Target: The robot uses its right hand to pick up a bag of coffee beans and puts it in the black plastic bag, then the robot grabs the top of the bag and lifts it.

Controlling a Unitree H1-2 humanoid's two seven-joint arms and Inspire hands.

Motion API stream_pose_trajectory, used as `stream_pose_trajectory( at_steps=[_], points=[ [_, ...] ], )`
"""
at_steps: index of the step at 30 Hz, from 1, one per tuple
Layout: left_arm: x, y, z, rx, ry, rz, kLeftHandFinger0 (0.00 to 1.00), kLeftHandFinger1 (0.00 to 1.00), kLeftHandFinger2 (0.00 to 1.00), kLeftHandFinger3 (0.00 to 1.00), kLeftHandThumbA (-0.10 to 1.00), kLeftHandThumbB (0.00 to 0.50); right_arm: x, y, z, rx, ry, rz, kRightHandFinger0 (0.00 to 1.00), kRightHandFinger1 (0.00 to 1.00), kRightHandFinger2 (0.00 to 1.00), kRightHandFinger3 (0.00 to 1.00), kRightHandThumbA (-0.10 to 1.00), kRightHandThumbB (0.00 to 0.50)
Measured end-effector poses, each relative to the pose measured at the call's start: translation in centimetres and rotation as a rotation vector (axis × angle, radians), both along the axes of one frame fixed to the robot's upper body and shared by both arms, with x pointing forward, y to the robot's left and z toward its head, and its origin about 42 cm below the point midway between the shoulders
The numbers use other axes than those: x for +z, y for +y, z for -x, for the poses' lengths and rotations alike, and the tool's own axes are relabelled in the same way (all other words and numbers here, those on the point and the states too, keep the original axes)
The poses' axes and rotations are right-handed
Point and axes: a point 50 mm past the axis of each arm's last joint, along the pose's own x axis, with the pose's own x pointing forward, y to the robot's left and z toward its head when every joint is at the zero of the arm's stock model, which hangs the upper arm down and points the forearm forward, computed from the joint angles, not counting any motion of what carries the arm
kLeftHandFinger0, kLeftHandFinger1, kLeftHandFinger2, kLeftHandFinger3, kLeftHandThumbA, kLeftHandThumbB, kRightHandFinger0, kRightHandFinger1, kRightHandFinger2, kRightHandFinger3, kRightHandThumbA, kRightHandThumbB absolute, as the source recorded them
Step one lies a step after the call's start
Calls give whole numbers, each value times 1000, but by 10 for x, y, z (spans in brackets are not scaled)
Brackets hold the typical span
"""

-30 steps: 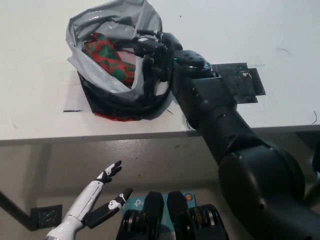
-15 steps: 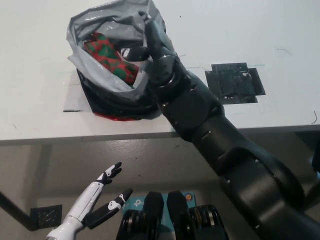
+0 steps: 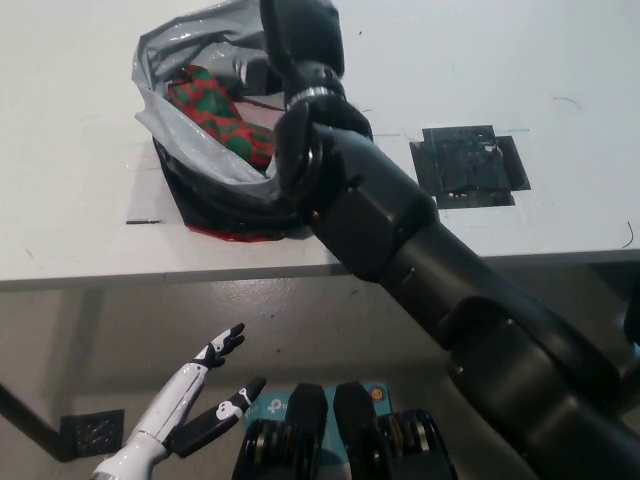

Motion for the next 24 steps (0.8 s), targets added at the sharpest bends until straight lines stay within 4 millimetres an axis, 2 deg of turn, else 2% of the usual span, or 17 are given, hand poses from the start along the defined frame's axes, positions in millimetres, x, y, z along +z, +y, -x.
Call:
stream_pose_trajectory(
  at_steps=[3,6,10,13,17,21,24],
  points=[
    [0,0,0,0,-1,0,1000,1000,1000,1000,798,142,7,1,0,-18,-28,14,1000,1000,1000,1000,869,459],
    [0,0,0,-1,-1,0,1000,1000,1000,1000,799,156,8,-1,-2,-56,-40,41,1000,1000,1000,1000,844,449],
    [0,0,0,-1,-1,1,1000,1000,1000,1000,776,144,-2,-7,-7,-99,1,59,1000,1000,1000,1000,864,448],
    [1,0,0,-1,-1,2,1000,1000,1000,1000,772,144,-11,-14,-13,-128,51,57,1000,1000,1000,1000,848,480],
    [1,0,0,-1,-1,5,1000,1000,1000,1000,780,159,-31,-27,-22,-177,140,59,1000,1000,1000,1000,947,499],
    [1,0,0,-1,-1,5,1000,1000,1000,1000,765,140,-48,-35,-26,-208,208,78,1000,1000,1000,1000,933,490],
    [1,0,0,-1,-1,5,1000,1000,1000,1000,749,140,-57,-40,-28,-218,257,68,1000,1000,1000,1000,975,500]
  ],
)
